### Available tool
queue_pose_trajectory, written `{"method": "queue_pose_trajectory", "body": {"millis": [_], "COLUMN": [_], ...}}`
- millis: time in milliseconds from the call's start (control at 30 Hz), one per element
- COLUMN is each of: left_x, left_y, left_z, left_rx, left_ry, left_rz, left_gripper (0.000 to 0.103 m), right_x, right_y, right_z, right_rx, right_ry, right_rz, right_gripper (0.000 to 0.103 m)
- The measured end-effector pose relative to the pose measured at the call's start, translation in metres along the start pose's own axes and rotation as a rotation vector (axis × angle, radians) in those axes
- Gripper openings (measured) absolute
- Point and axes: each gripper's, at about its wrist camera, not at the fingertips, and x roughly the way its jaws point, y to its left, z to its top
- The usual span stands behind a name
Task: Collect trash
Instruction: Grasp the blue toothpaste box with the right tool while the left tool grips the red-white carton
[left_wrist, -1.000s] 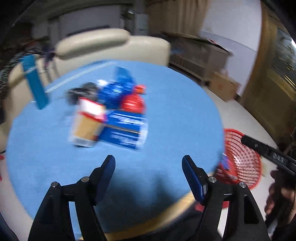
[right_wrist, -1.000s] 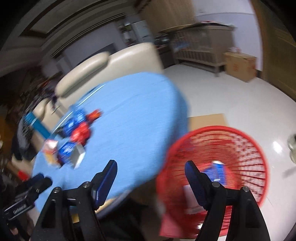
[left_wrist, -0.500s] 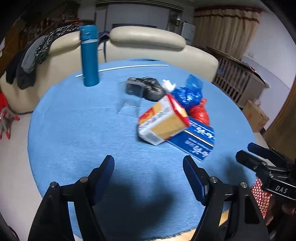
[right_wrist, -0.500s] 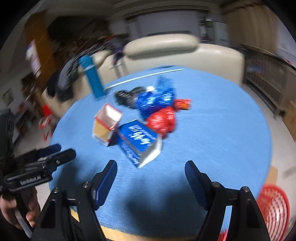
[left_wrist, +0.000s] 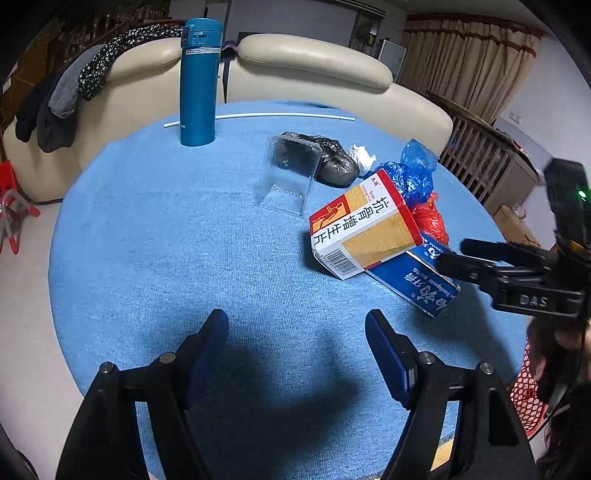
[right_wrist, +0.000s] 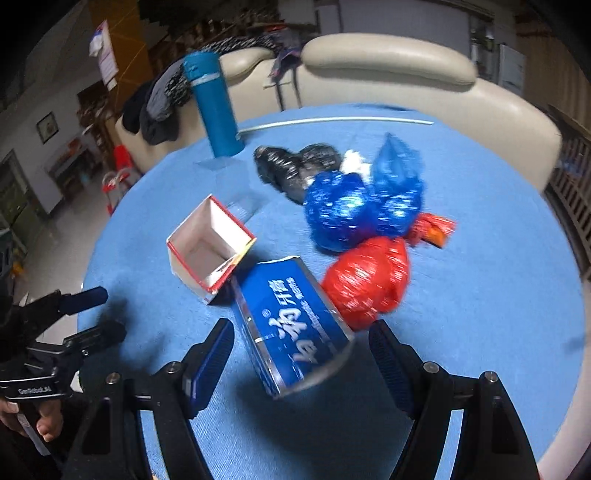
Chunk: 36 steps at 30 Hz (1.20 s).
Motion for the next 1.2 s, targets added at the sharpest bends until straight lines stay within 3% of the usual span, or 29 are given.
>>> {"method": "queue_pose_trajectory", "body": {"millis": [267,300,333,433,800,1000,1200], "left_x": [0.001,0.001,0.001,0.001,0.017,0.037,0.062], "left_y": [-0.002,-0.001,-0.001,0.001,-0.01,-0.033,-0.038], "left_z": [0.002,0.003,0.003,0.004,0.023,0.037,0.053], "left_rx": [0.021,0.019,0.017,0.01,0.044,0.124,0.137], "left_ry": [-0.009,-0.009,-0.01,-0.007,-0.007,0.001,0.022], "left_rz": [0.002,0.003,0.004,0.005,0.011,0.012,0.075], "left_gripper": [0.077,0.077,0.077,0.077,0.077,0.077,0.077], "right_x": [0.03,0.032,0.034,0.033,-0.011,-0.023,-0.025], "right_y": [0.011,0.014,0.016,0.021,0.015,0.003,0.001], "right_z": [-0.004,-0.007,-0.008,-0.012,-0.041,-0.064,-0.073], "right_rx": [-0.016,-0.011,-0.005,0.01,0.164,0.264,0.287], "right_ry": [0.051,0.053,0.057,0.045,-0.075,-0.103,-0.115], "right_rz": [0.064,0.072,0.074,0.072,0.046,0.063,0.072], "right_gripper": [0.078,0.073,0.061,0.06,0.059,0.059,0.059]}}
